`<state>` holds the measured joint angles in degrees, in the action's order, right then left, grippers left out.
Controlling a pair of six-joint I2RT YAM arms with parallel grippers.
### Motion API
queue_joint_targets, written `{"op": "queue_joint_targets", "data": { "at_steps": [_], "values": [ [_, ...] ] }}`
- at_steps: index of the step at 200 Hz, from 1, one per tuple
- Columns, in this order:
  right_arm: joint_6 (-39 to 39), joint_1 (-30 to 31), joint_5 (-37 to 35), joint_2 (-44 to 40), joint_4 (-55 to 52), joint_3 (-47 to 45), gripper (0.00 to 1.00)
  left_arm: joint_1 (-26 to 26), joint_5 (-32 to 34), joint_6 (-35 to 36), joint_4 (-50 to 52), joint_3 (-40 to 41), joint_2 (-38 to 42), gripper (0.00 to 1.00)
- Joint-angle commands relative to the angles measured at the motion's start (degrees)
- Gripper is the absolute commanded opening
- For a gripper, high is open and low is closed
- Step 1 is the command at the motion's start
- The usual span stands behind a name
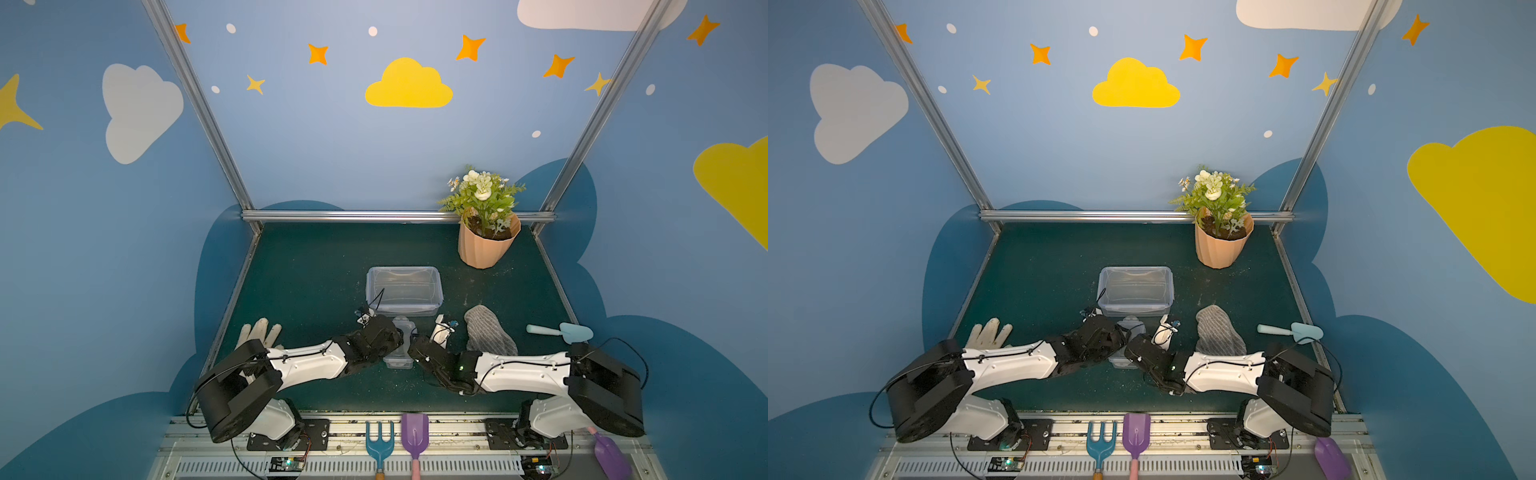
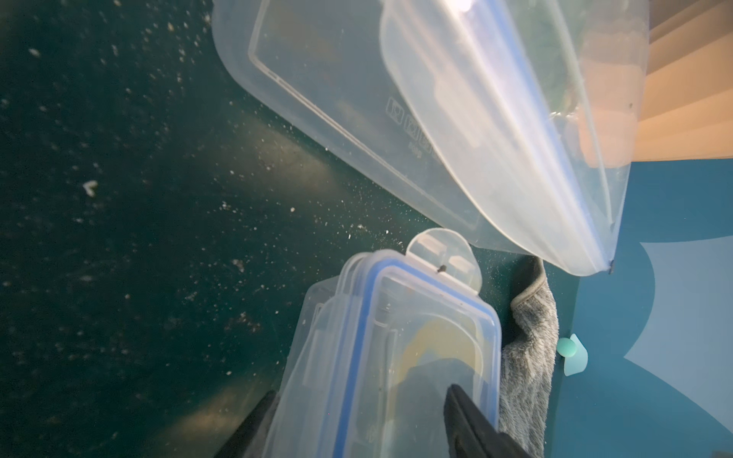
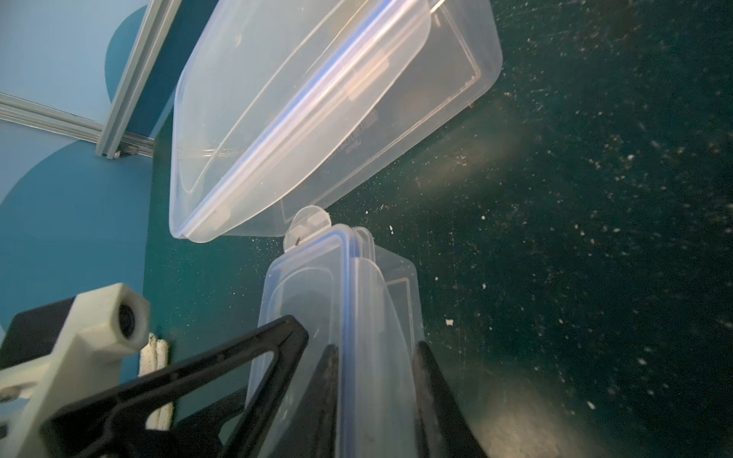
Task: Wipe the insides of the lunch boxes
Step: Open the fastener of the lunch box.
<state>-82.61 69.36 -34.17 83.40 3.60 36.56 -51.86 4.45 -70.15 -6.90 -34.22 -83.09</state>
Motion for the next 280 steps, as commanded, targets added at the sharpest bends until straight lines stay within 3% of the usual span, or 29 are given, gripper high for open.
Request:
{"op": "queue_joint_targets", "data": {
  "at_steps": [1,195,238,252,280],
  "values": [
    [5.45,1.35,9.91,2.50,-13.97,1.09,0.00,-2.89,-4.50,0.68,10.13,1.70,-4.09,0.62],
    [12.86,-1.54,17.81,0.00,-19.66,4.73,0.00,-4.48,-0.14,0.25,12.65,1.78,-2.26,0.64],
    [15.81,-4.78,19.62,-4.93,-15.94,2.22,0.48,-4.26,0.29,1.54,14.41,0.84,-1.25,0.72],
    [16.07,-6.18,20.62,-6.63,-14.22,0.02,0.56,-4.07,0.43,2.22,15.40,0.39,-0.70,0.78],
    [16.76,-8.52,22.09,-9.24,-11.07,-2.63,0.61,-3.18,1.09,3.61,16.82,0.09,1.15,0.86]
  ]
}}
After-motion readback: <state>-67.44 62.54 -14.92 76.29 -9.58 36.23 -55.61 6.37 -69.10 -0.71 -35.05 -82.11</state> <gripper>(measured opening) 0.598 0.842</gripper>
